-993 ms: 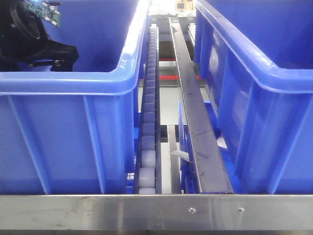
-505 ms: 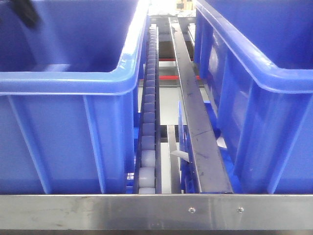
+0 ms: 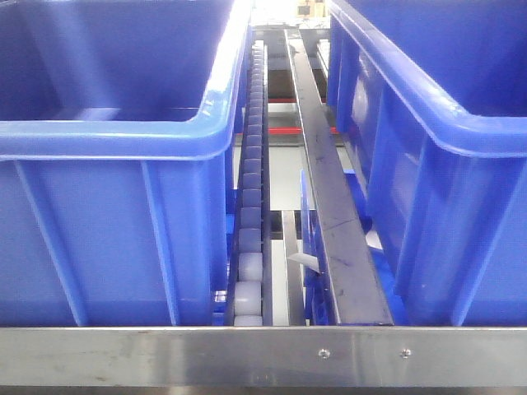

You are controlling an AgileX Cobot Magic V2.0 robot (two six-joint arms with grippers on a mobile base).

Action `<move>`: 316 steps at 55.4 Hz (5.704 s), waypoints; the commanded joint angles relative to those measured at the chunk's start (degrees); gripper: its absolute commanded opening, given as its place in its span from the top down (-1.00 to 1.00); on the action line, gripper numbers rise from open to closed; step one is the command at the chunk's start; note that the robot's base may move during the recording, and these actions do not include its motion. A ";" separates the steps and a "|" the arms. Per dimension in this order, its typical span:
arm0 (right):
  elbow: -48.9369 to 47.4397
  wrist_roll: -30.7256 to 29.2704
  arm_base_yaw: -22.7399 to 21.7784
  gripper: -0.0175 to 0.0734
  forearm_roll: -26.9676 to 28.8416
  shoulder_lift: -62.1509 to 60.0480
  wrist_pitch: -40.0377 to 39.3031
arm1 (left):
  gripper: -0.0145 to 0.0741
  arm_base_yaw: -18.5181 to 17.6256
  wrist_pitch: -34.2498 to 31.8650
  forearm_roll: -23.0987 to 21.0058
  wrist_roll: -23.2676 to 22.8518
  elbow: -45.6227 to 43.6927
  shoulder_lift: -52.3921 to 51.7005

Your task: Pick and sort blue part to right shelf

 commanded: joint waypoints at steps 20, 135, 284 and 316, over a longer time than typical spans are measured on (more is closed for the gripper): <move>-15.49 11.91 -0.29 0.25 -4.15 23.41 0.36 | 0.39 0.14 -7.30 1.66 -1.83 10.28 -24.26; -24.37 16.76 -0.23 0.39 -19.03 52.83 -0.35 | 0.39 0.14 -4.34 2.03 -1.83 10.28 -25.61; -0.04 16.76 -0.23 0.54 -19.03 1.07 -10.26 | 0.39 14.83 -31.41 -14.15 9.98 41.28 -36.03; 0.02 16.76 -0.23 0.54 -19.03 1.07 -10.31 | 0.39 14.83 -31.41 -14.15 9.98 41.28 -36.03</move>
